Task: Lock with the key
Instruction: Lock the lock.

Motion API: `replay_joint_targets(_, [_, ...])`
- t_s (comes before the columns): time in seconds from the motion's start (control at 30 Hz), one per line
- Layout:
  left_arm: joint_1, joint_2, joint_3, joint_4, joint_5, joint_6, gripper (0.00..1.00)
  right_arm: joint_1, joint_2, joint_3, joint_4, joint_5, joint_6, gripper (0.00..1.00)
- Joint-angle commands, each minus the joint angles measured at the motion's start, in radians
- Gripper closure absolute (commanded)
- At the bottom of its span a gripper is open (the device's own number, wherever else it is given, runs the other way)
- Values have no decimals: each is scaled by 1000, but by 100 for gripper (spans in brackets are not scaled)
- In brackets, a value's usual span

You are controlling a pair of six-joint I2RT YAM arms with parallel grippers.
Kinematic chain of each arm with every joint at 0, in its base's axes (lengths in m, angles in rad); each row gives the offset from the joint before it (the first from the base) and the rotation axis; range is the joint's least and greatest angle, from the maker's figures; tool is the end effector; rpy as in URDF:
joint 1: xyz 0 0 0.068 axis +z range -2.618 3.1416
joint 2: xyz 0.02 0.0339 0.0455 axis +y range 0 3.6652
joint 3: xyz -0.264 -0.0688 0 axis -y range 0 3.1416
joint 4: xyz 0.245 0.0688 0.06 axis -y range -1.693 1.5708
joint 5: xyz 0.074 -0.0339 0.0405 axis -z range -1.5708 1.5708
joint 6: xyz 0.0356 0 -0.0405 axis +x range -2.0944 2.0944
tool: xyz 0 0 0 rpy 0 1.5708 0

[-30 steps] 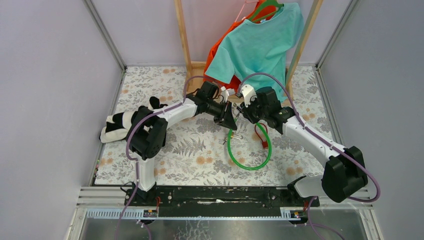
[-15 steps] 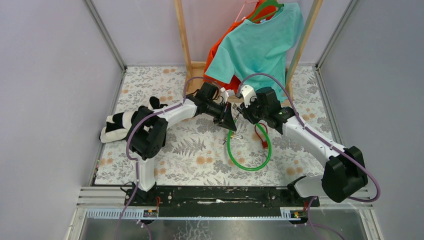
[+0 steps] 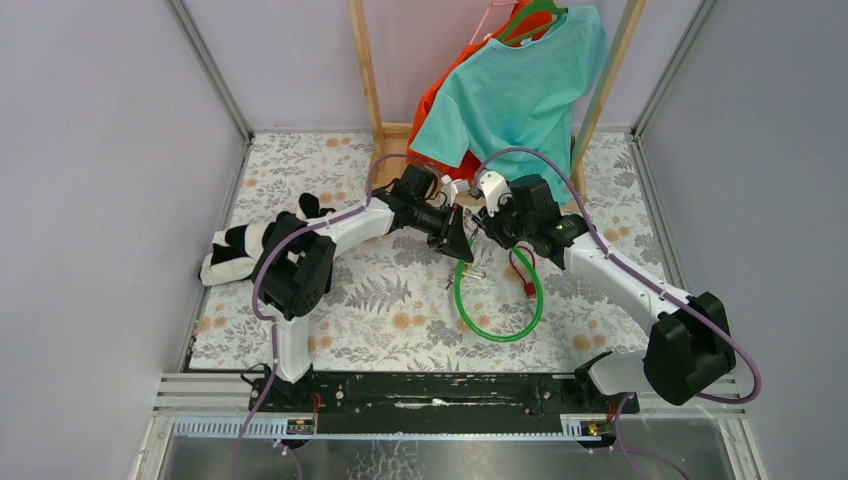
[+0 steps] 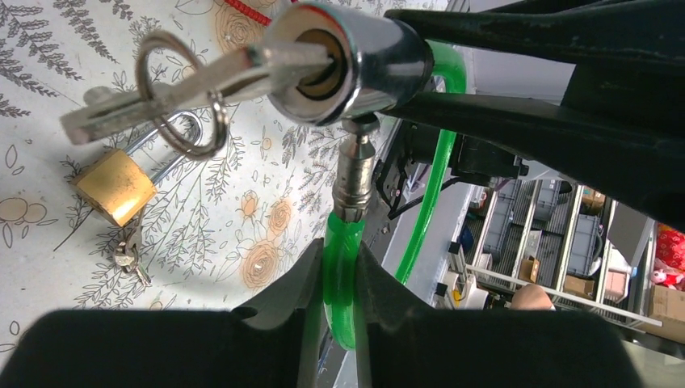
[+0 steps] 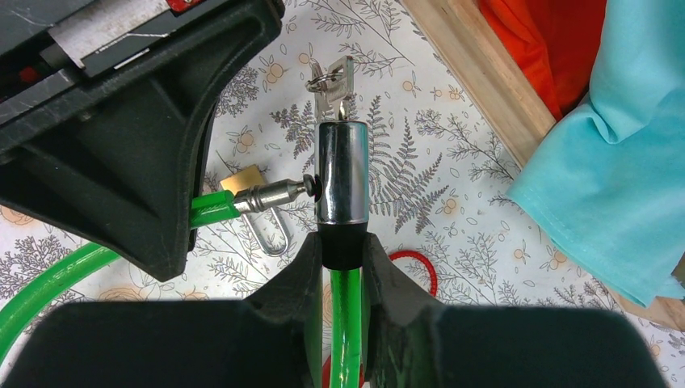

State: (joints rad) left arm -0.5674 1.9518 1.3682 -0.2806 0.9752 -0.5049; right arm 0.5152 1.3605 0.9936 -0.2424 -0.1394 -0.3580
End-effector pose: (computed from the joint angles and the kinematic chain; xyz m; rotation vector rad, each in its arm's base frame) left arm 0.3356 -0.2488 0.2022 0.5764 2.5257 -1.6381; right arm 0.2627 0.1544 0.2773 -0.9947 1.9437 0.2412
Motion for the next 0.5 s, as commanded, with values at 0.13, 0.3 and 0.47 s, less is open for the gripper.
replay_joint_targets(0.13, [8, 3, -23, 144, 82, -102, 100, 35, -30, 5, 61, -33, -30, 100])
replay_joint_targets(0.3, [17, 4, -47, 176, 89, -130, 100, 36, -38, 1, 65, -21, -41, 100])
replay_joint_targets(0.47, [22, -3, -76, 241, 109, -190, 100, 37, -37, 7, 60, -28, -62, 100])
